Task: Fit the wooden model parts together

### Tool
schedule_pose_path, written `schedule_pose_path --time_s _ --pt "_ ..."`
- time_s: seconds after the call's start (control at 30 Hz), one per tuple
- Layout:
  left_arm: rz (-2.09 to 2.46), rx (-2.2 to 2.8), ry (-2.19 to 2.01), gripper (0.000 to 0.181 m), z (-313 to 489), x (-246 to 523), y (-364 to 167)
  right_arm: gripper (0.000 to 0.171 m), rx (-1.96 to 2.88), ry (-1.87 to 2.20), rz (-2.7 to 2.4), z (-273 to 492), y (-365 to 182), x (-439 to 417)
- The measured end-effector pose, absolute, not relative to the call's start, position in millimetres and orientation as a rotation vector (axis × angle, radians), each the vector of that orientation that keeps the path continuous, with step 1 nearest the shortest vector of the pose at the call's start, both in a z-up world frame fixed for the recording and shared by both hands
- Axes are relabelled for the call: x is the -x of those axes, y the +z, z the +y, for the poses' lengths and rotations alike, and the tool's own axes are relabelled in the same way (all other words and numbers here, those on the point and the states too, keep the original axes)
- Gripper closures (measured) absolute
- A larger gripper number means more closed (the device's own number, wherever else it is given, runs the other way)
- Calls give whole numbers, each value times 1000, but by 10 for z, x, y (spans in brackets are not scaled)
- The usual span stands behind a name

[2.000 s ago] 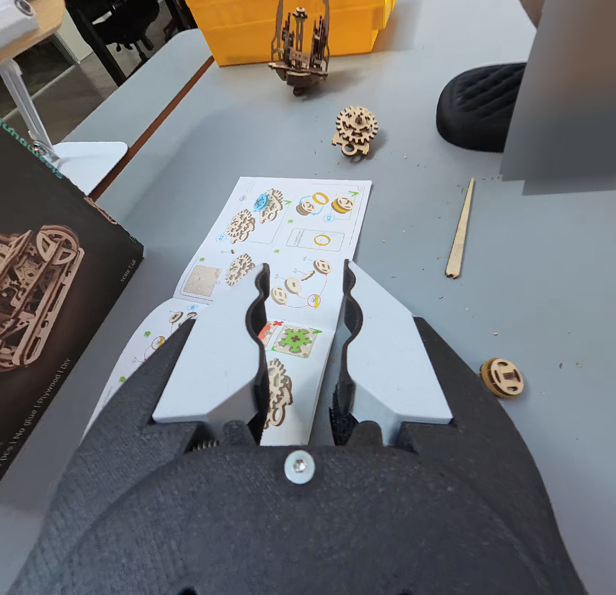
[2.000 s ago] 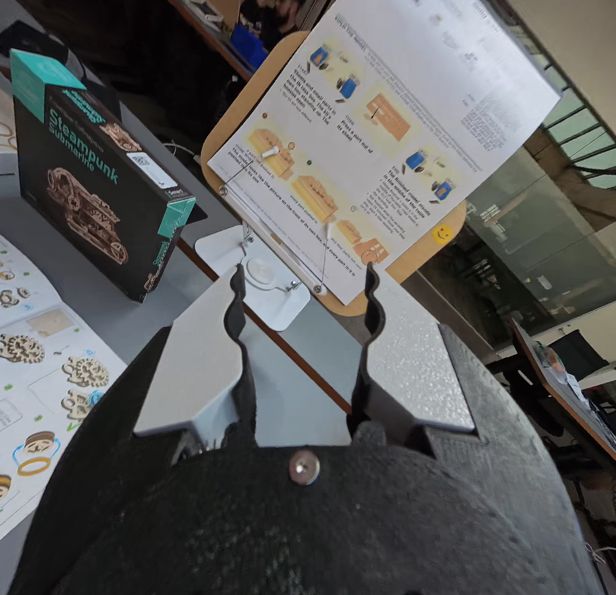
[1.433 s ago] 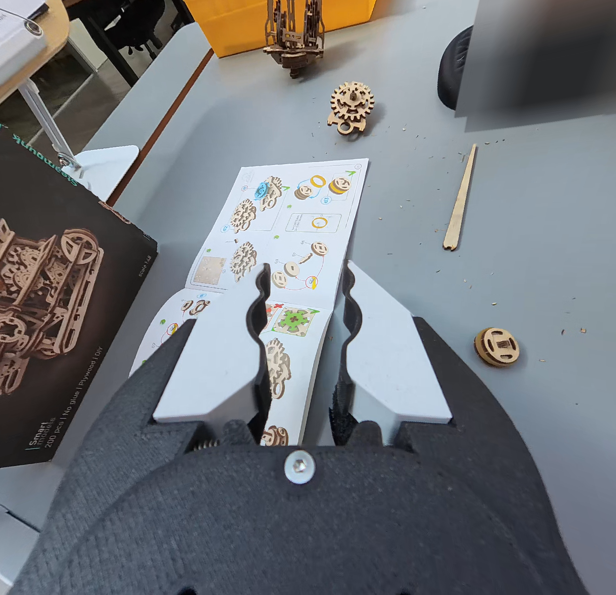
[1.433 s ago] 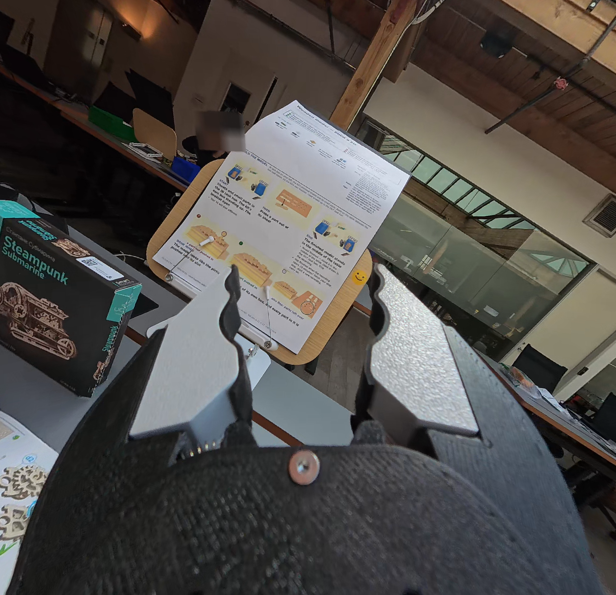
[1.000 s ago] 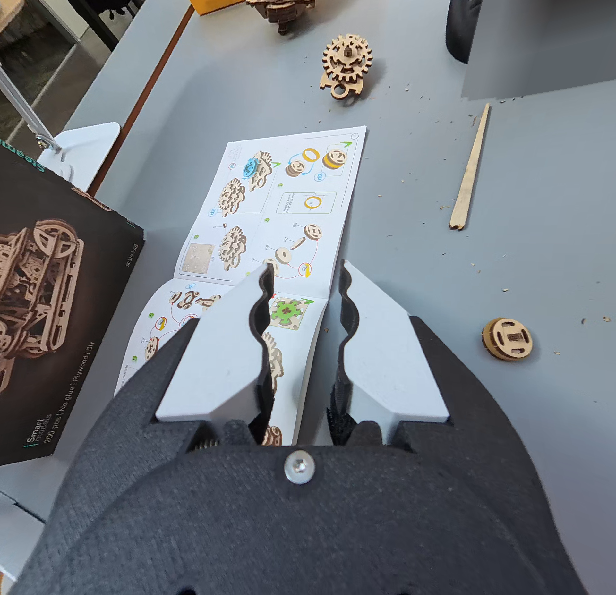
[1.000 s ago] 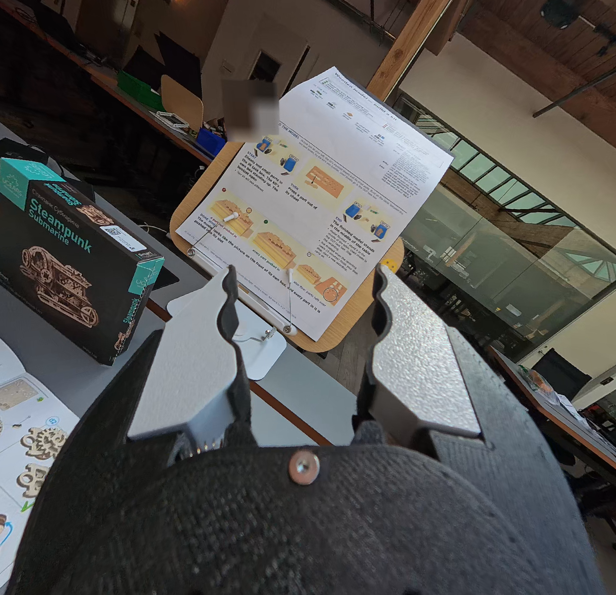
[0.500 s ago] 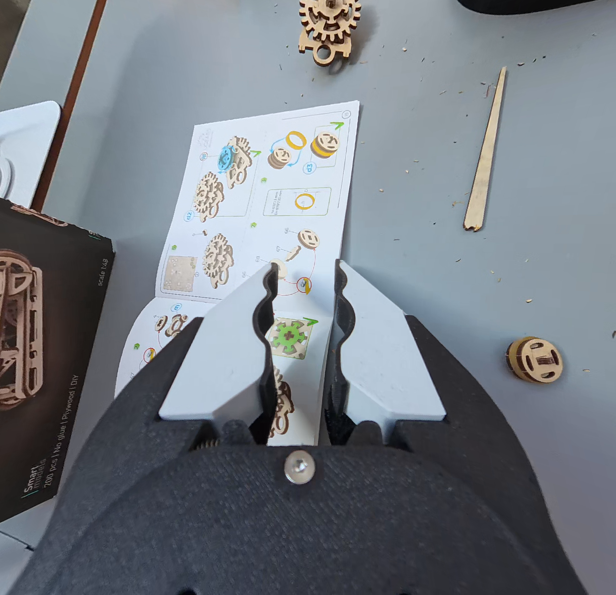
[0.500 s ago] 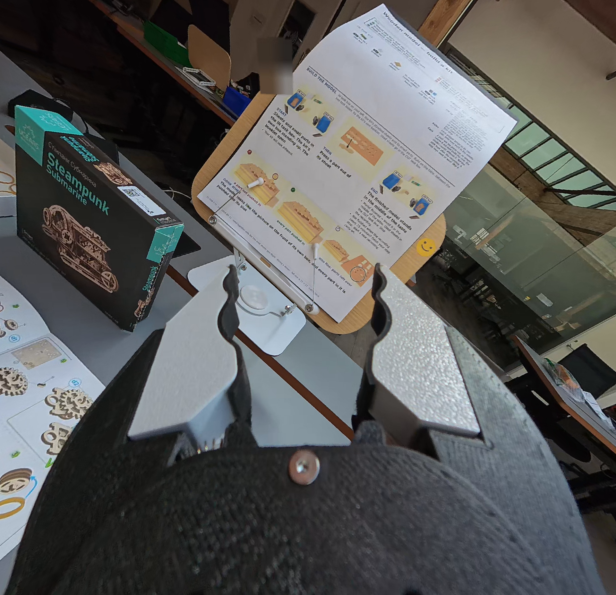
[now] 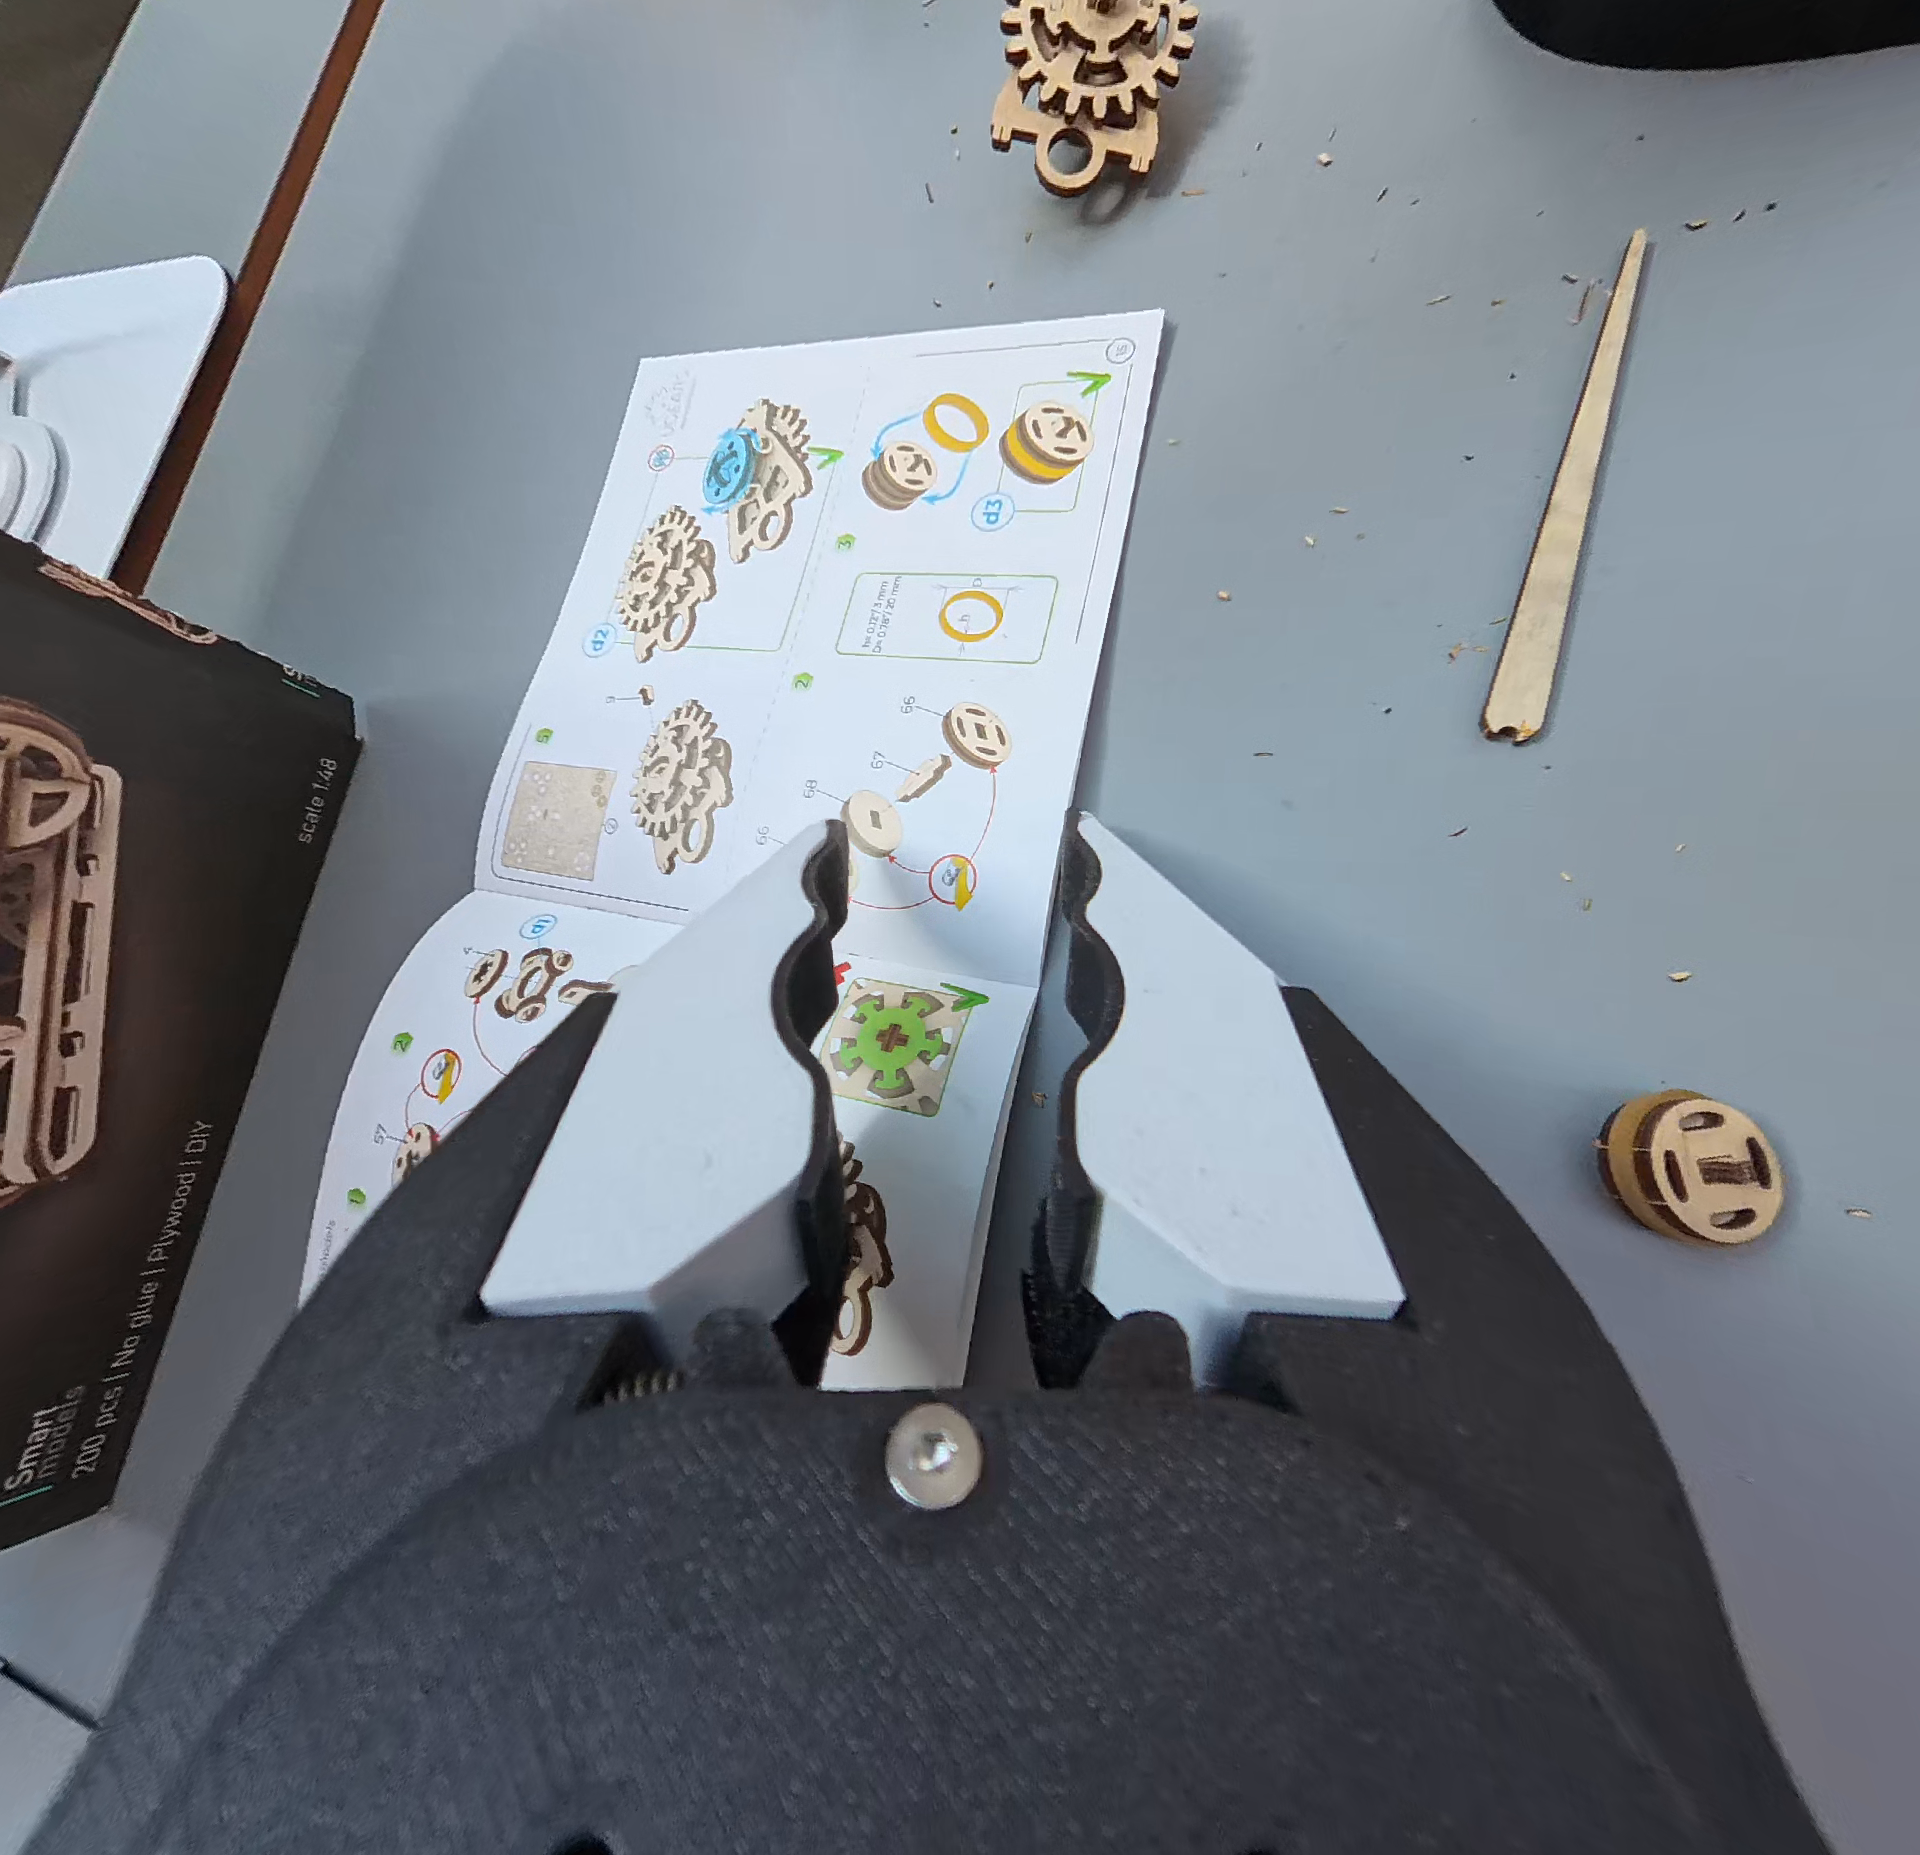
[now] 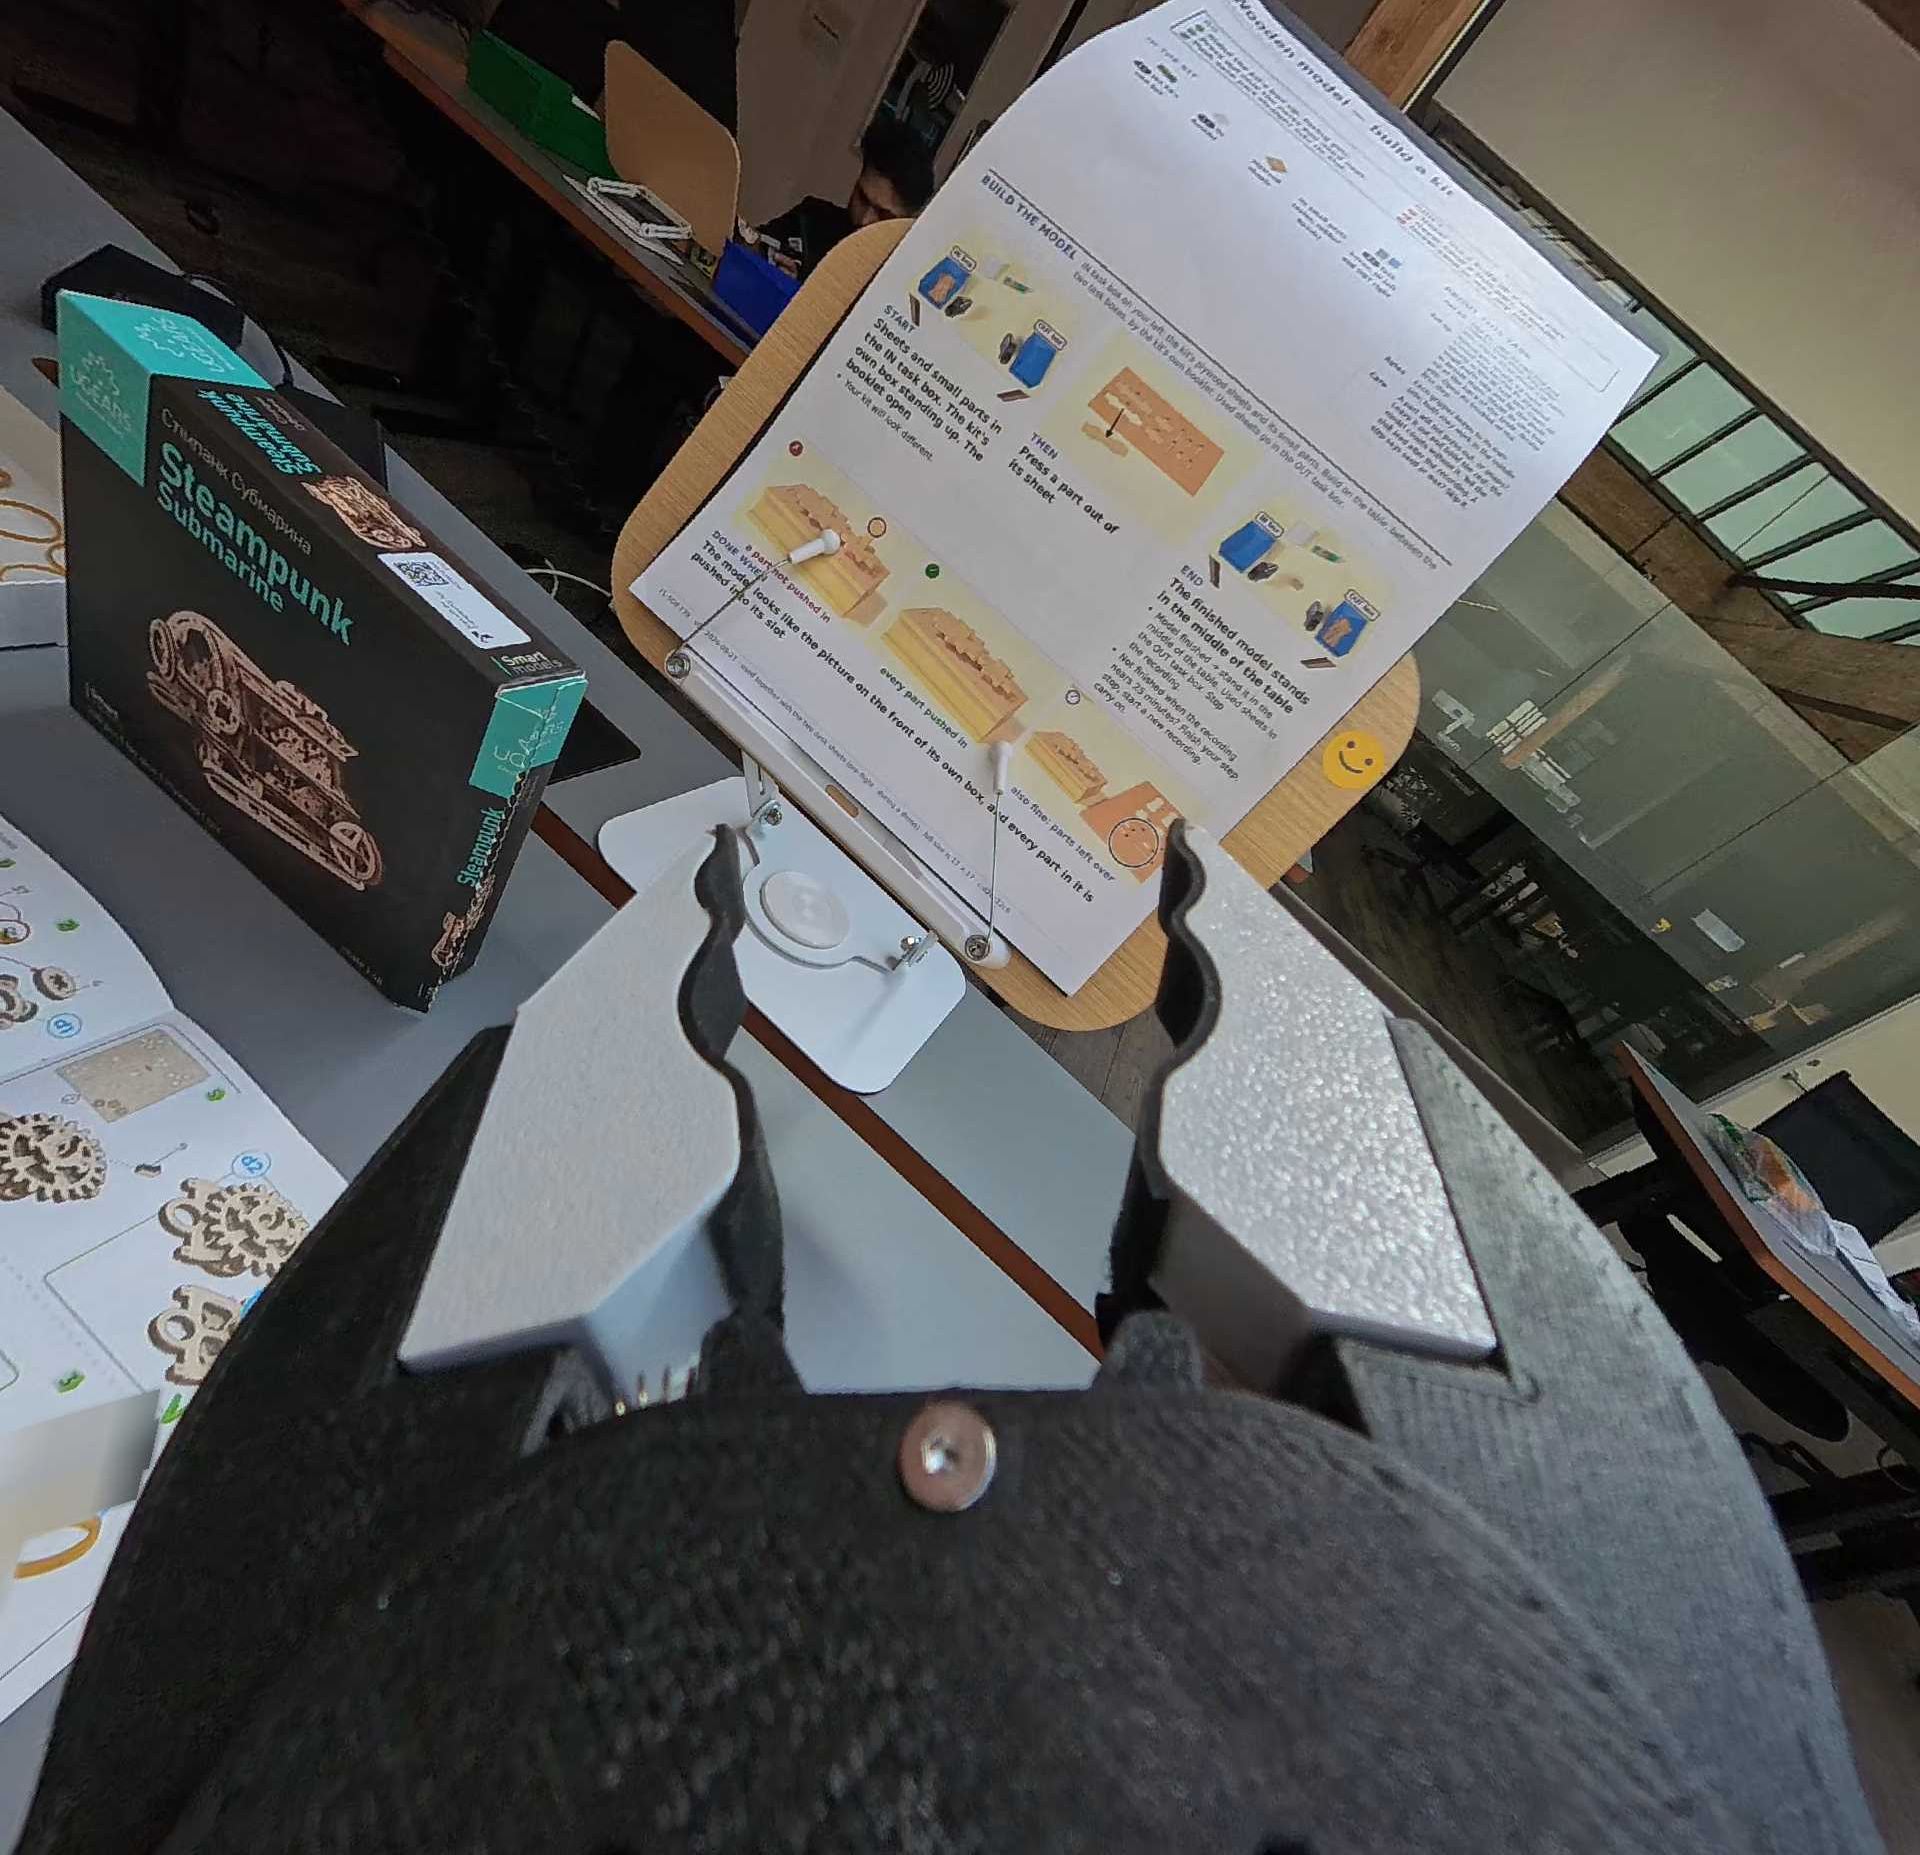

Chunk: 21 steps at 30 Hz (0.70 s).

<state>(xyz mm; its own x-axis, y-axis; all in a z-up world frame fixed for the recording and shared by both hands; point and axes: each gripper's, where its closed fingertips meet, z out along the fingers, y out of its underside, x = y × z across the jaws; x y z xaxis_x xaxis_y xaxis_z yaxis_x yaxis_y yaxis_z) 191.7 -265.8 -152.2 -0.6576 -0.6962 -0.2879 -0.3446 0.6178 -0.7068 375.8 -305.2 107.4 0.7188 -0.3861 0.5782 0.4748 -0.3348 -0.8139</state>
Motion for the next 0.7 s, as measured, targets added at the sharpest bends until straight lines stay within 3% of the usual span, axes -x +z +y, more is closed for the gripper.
schedule_pose_path --time_s 0.7 --pt "2243 956 -1029 158 -2597 -1864 -1505 94 1920 -809 -360 -2763 509 -3461"
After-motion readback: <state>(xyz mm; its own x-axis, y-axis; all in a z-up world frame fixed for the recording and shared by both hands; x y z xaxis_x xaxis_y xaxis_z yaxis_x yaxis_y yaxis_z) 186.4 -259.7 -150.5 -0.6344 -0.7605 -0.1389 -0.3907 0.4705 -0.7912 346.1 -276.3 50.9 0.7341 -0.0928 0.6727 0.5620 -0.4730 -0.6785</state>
